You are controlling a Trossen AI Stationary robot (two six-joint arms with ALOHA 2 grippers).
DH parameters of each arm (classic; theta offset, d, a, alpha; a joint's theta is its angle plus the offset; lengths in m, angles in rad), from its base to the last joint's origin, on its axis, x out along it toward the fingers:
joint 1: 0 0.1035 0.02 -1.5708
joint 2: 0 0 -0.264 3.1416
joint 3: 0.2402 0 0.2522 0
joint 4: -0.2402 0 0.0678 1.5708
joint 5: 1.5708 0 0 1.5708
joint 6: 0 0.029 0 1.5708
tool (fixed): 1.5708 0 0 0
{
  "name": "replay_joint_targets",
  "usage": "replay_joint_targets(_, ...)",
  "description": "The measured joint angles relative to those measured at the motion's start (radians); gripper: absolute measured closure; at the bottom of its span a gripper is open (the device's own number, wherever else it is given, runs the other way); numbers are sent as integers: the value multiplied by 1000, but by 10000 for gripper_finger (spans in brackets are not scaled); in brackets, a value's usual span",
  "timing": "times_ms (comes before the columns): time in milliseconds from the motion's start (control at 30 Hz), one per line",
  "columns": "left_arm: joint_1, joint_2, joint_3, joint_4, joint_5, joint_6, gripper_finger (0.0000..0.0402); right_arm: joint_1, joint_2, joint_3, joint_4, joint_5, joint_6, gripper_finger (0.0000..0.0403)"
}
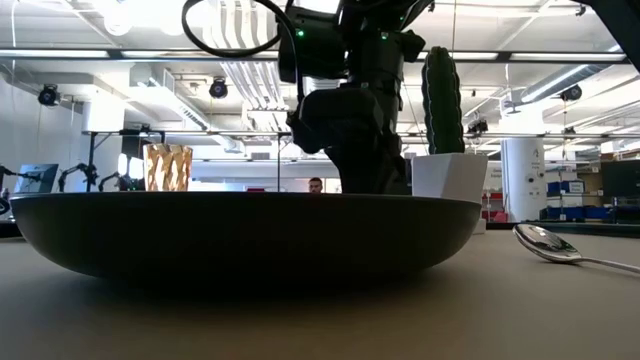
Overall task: Pick and place plate/cup/fork/spoon on tray
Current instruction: Put the black plate on the blue serving tray
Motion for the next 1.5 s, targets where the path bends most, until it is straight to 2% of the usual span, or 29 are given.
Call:
replay_joint_targets(233,0,0,0,0,0,0,266,0,-5,6,-4,-6,-11,393)
replay_joint_targets(433,0,0,0,0,0,0,266,0,-44,111,-1,19,-75,395)
replay_joint_targets(667,0,0,-3,0,0,0,266,-42,-48,296,0,146,-191,395)
replay_joint_targets(900,0,0,-5,-1,0,0,266,-139,-48,394,4,320,-282,395)
replay_joint_targets(1100,0,0,-5,-1,0,0,266,-240,-48,401,63,397,-302,395)
replay_joint_targets(1500,0,0,-7,-1,0,21,266,-305,26,365,125,399,-271,395)
